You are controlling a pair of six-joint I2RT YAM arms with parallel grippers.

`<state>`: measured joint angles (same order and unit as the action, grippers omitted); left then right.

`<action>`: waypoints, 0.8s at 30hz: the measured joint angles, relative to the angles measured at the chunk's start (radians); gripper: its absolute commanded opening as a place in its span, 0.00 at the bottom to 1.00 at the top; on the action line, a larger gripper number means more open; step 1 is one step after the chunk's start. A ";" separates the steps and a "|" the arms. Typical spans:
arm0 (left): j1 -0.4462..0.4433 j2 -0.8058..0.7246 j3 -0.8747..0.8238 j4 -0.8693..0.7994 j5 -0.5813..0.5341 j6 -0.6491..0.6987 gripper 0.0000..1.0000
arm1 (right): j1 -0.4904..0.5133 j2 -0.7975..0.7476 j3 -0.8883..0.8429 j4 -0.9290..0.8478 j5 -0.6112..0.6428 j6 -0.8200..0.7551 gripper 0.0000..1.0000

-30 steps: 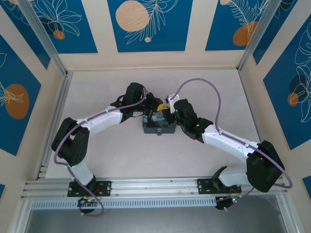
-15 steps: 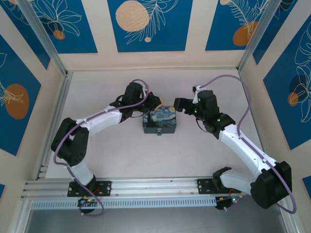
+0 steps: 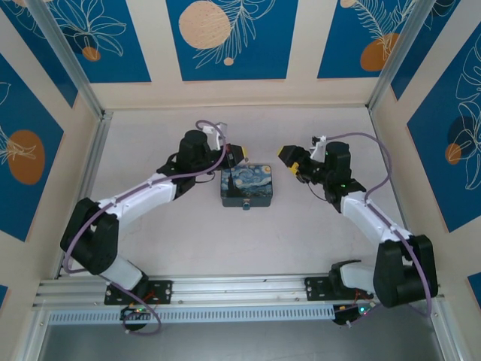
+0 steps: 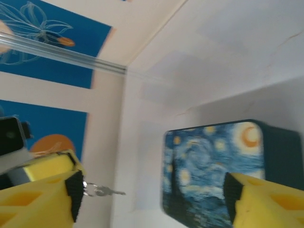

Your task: Unlock the padlock with the key

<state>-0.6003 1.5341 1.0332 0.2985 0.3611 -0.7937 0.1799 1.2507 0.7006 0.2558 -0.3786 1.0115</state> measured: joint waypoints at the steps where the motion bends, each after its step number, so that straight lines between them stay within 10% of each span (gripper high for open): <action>1: 0.000 -0.005 -0.019 0.029 -0.008 0.000 0.00 | 0.005 0.020 -0.008 0.055 -0.023 0.038 0.68; 24: -0.013 0.025 -0.180 0.489 -0.277 -0.327 0.00 | 0.188 0.384 0.101 0.718 -0.037 0.444 0.43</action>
<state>-0.6136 1.5593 0.8532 0.7879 0.0837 -1.1206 0.3679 1.6348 0.8013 0.9733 -0.4152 1.4551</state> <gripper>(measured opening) 0.039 0.444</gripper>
